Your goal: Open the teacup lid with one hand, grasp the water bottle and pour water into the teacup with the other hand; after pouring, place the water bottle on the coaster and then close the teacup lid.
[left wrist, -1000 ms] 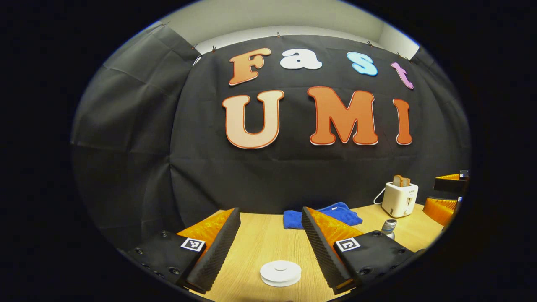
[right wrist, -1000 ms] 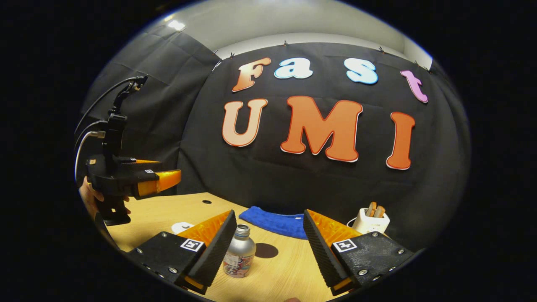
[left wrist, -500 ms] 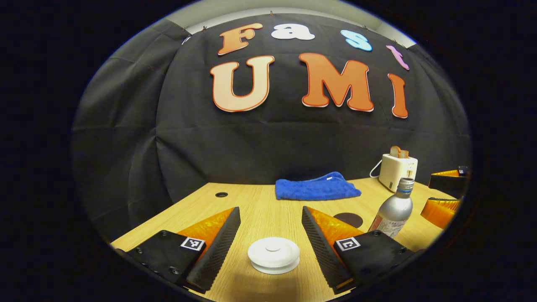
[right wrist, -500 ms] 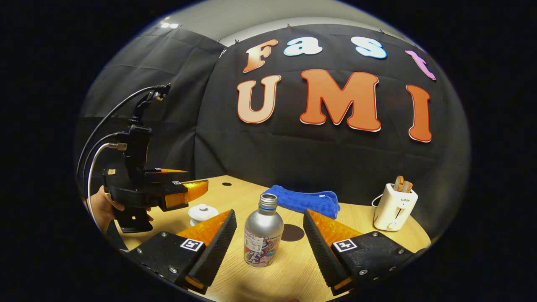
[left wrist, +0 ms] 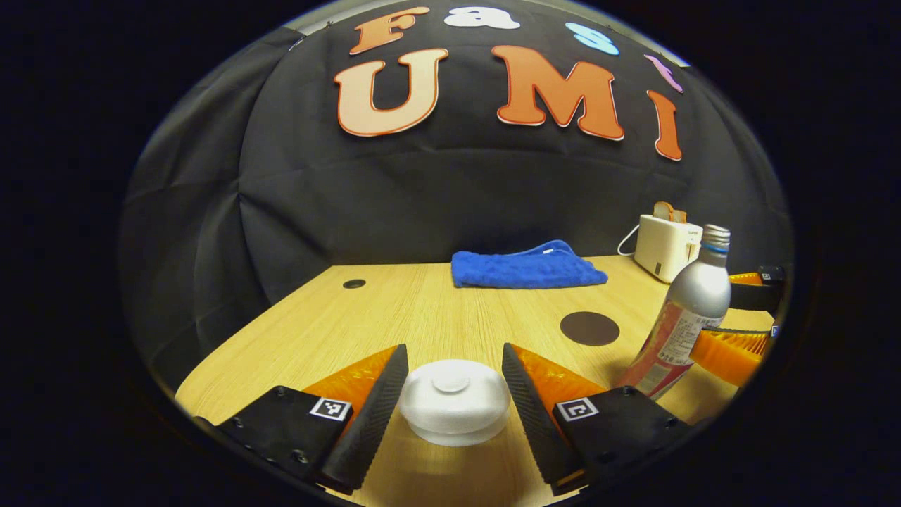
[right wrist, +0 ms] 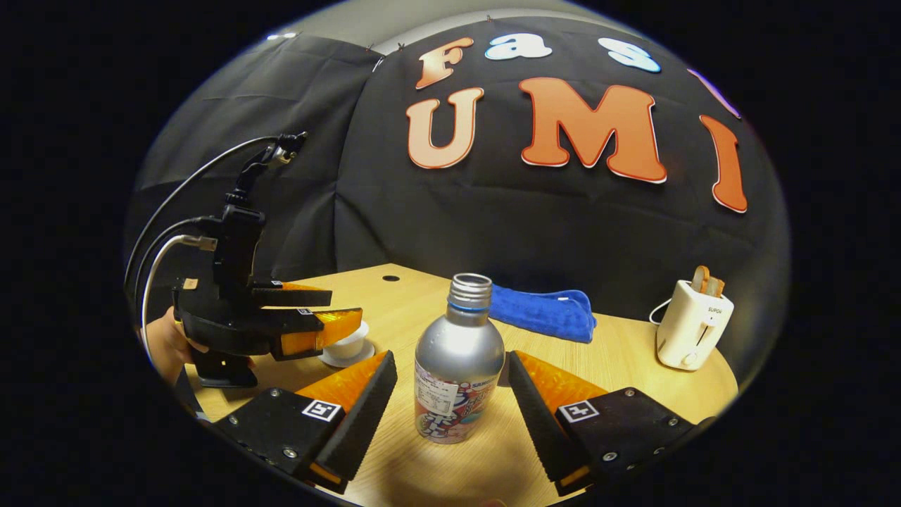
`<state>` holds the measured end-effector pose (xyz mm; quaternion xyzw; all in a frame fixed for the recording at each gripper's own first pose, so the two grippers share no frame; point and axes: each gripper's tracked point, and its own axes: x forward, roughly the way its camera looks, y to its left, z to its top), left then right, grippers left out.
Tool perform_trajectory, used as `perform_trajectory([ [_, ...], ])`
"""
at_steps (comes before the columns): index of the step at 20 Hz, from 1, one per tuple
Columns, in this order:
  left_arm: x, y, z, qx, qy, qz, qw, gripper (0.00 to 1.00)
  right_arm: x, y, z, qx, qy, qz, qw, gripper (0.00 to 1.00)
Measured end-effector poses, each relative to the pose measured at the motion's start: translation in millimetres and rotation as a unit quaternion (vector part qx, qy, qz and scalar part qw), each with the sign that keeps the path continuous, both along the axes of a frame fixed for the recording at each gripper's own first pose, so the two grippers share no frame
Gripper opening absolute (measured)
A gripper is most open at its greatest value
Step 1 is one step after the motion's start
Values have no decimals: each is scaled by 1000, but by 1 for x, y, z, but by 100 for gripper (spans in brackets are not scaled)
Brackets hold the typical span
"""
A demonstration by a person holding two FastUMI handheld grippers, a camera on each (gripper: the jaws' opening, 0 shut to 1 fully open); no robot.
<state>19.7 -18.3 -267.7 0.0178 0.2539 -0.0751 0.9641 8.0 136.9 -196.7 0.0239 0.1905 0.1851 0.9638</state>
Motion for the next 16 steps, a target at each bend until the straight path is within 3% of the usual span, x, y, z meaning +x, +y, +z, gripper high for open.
perform_trajectory([
  [1, 2, 0, -7, 1, 5, 1, 1000, 83, 2, 0, -5, -2, 6, 1, 1000, 96],
  [6, 7, 0, -15, 10, 12, -6, 1000, 78, 8, 0, -24, -1, 31, 2, 1000, 96],
  [7, 8, -1, -16, 13, 12, -7, 1000, 72, 9, 0, -27, 3, 36, 2, 999, 96],
  [8, 10, -2, -15, 14, 9, -7, 1000, 74, 10, 1, -29, 6, 40, 3, 999, 96],
  [10, 12, -3, -11, 12, 3, -6, 1000, 58, 11, 3, -32, 9, 47, 5, 999, 96],
  [11, 13, -1, -12, 13, 4, -3, 1000, 43, 11, 3, -34, 8, 49, 6, 999, 96],
  [15, 16, 0, -9, 7, -3, 3, 1000, 37, 12, 6, -39, 1, 56, 9, 998, 96],
  [16, 18, 1, -9, 4, -6, 5, 1000, 30, 12, 6, -40, 0, 58, 10, 998, 96],
])
